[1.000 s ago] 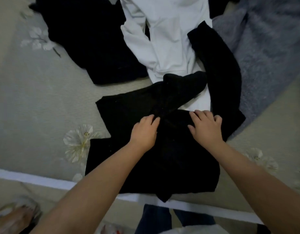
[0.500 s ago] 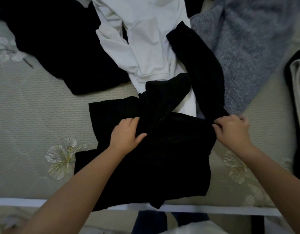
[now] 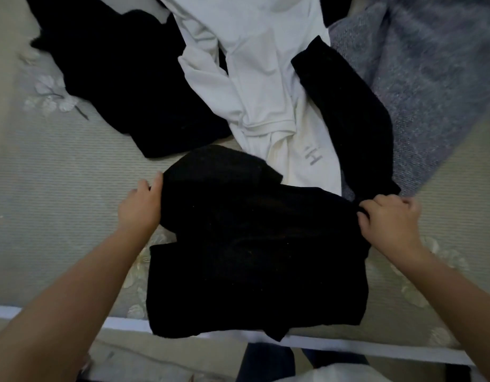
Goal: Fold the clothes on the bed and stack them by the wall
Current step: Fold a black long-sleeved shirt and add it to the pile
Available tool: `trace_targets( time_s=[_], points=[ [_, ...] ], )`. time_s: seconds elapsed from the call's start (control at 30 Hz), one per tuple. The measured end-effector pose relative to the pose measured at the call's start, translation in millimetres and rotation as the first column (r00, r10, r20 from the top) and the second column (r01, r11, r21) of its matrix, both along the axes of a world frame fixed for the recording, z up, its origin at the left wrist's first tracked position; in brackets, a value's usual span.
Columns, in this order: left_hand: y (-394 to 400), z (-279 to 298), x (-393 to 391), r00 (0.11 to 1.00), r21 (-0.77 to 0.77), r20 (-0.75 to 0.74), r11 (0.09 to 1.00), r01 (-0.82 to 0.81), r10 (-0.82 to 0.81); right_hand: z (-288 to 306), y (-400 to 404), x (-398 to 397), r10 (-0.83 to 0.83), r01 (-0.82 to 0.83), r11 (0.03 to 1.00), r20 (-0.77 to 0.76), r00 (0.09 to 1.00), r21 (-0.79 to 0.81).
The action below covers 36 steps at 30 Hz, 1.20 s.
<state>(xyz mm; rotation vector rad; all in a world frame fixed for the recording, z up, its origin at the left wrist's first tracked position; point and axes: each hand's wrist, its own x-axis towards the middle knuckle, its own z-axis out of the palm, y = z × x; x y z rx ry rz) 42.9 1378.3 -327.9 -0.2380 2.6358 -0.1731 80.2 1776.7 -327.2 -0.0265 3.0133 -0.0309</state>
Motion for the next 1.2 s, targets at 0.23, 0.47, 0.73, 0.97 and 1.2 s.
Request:
trace_targets(
  time_s=[0.23, 0.47, 0.73, 0.97, 1.2],
  points=[
    [-1, 0, 15, 0.975, -0.183, 0.094, 0.967, -0.180, 0.200, -8, -9, -4, -0.024, 0.024, 0.999, 0.003, 1.000, -0.022],
    [85, -17, 3, 0.843, 0.365, -0.164, 0.762, 0.534, -0.512, 2, -15, -4, -0.045, 0.042, 0.994, -0.023, 0.999, -0.105],
    [59, -26, -74, 0.884, -0.381, 0.231, 0.798, 0.466, -0.406, -4, -10, -8, -0.005, 0.001, 0.994, -0.038, 0.999, -0.106],
    [76, -27, -52, 0.795, 0.187, -0.058, 0.775, 0.603, -0.604, -10, -18, -12, -0.082, 0.081, 0.993, -0.003, 0.997, -0.084],
    [99, -57, -61, 0.936, 0.229, 0.119, 0.926, 0.299, -0.332, 6, 2, -33, 0.140, -0.060, 0.966, 0.314, 0.939, -0.253]
  ],
)
